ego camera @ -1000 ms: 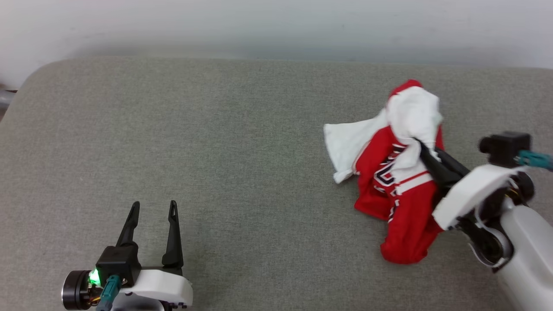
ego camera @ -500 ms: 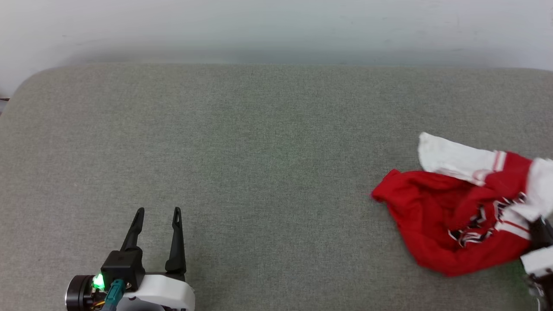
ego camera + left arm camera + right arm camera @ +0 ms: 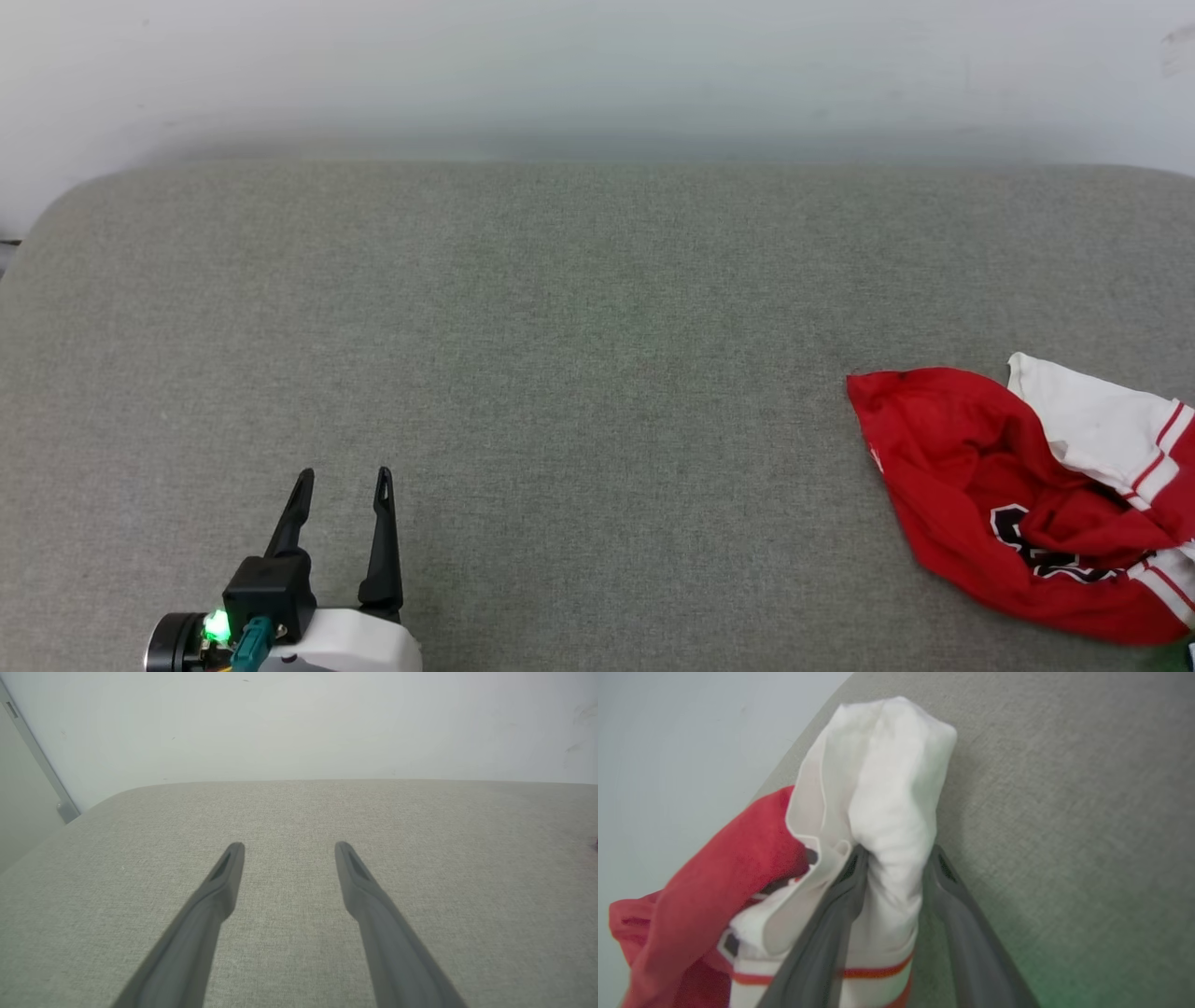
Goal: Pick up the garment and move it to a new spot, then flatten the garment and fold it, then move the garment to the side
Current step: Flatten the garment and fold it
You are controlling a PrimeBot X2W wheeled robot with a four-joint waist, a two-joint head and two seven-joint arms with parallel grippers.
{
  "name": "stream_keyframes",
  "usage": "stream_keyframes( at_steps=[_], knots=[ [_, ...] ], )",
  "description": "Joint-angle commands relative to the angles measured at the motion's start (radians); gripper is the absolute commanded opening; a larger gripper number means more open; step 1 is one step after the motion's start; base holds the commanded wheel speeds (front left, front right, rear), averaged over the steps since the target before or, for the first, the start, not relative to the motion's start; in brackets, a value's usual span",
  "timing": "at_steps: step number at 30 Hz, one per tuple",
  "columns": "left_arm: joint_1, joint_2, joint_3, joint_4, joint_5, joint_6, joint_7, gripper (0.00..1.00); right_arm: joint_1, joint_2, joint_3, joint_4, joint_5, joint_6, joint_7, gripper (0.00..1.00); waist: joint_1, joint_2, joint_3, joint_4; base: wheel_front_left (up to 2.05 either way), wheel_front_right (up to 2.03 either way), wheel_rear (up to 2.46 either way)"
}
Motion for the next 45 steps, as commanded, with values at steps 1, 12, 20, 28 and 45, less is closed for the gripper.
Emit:
stream_keyframes(
  at_steps=[1,12,20,28,45],
  knots=[
    [0.011,-0.001,0.001,0.001,-0.001,0.001,-0.003,1.00,0.012,-0.013,-0.005,-0.004,-0.010,-0.001,-0.007,1.00,0.0001,-0.0001,-0.006,-0.002,0.00,0.00,0.00],
    [0.035,-0.001,0.007,-0.006,0.001,0.009,-0.003,1.00,0.036,-0.041,-0.237,-0.319,-0.355,-0.001,-0.014,1.00,0.0001,-0.0001,-0.043,-0.017,0.00,0.00,0.00],
    [0.018,-0.001,-0.003,-0.016,0.001,0.008,-0.003,1.00,-0.103,-0.094,-0.164,-0.551,-0.609,-0.001,0.171,1.00,0.0001,-0.0001,-0.026,-0.011,0.00,0.00,0.00],
    [-0.017,-0.001,-0.001,-0.029,0.011,-0.003,-0.003,1.00,-0.242,-0.185,0.019,-0.599,-0.677,-0.001,0.540,1.00,0.0001,-0.0001,0.019,0.028,0.00,0.00,0.00],
    [-0.111,0.000,-0.012,-0.065,-0.002,-0.012,-0.003,1.00,-0.361,-0.243,0.202,-0.379,-0.639,-0.001,1.041,1.00,0.0001,-0.0001,0.190,0.092,0.00,0.00,0.00]
  ],
)
